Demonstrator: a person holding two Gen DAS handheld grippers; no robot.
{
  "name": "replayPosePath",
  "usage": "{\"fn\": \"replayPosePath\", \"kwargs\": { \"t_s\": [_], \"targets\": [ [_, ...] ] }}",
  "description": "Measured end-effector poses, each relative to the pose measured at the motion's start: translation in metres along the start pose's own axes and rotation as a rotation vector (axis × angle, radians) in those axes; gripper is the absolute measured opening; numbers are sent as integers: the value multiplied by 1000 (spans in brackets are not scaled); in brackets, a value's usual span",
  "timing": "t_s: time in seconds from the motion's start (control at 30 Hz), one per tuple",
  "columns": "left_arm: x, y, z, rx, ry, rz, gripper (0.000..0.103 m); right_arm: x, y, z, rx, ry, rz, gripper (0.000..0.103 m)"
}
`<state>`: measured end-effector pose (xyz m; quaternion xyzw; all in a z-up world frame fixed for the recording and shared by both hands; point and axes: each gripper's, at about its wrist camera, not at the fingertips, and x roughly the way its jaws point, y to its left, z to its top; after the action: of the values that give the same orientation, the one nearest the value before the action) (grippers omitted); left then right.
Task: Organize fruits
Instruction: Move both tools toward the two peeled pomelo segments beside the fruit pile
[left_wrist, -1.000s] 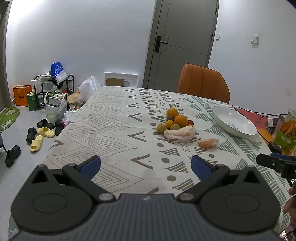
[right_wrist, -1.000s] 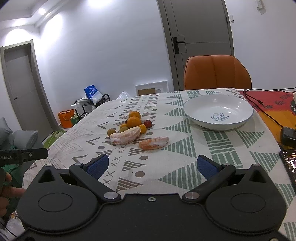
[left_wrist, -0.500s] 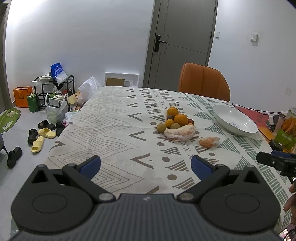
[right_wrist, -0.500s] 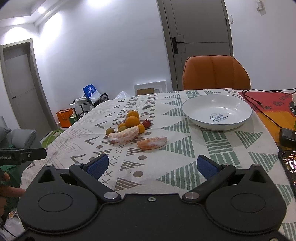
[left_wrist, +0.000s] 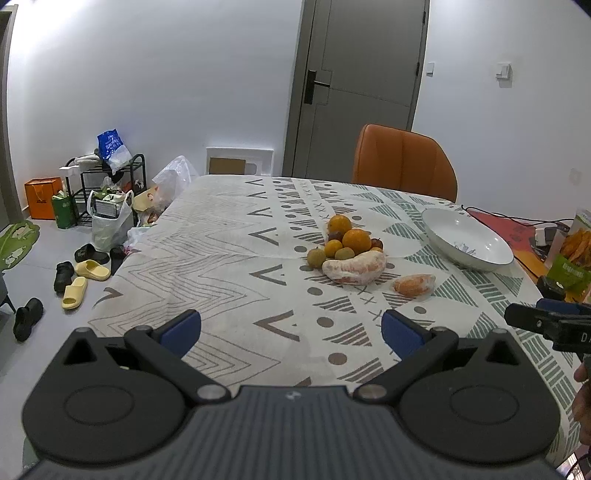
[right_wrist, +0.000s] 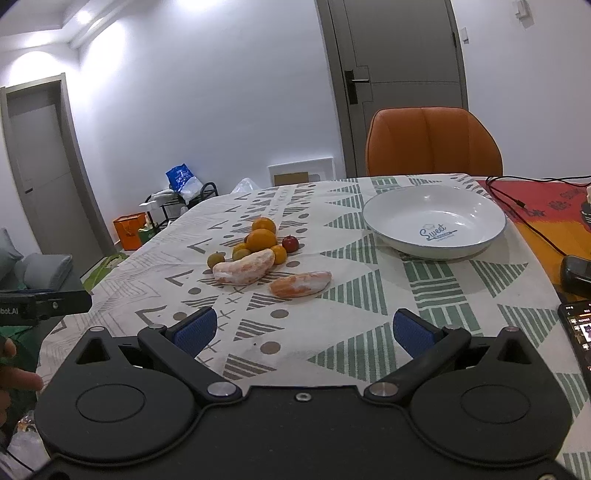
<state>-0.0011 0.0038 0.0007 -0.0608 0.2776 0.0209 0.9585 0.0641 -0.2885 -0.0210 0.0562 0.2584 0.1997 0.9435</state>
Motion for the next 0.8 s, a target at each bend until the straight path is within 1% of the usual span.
{"fn": "replayPosePath", "kwargs": {
  "t_s": [0.33, 0.8],
  "targets": [
    [17, -8, 9, 11, 20, -19, 103, 9, -6, 5, 0, 9, 5, 103],
    [50, -19, 20, 16, 58, -37, 103, 33, -18, 14, -5, 31, 12, 103]
  ]
}}
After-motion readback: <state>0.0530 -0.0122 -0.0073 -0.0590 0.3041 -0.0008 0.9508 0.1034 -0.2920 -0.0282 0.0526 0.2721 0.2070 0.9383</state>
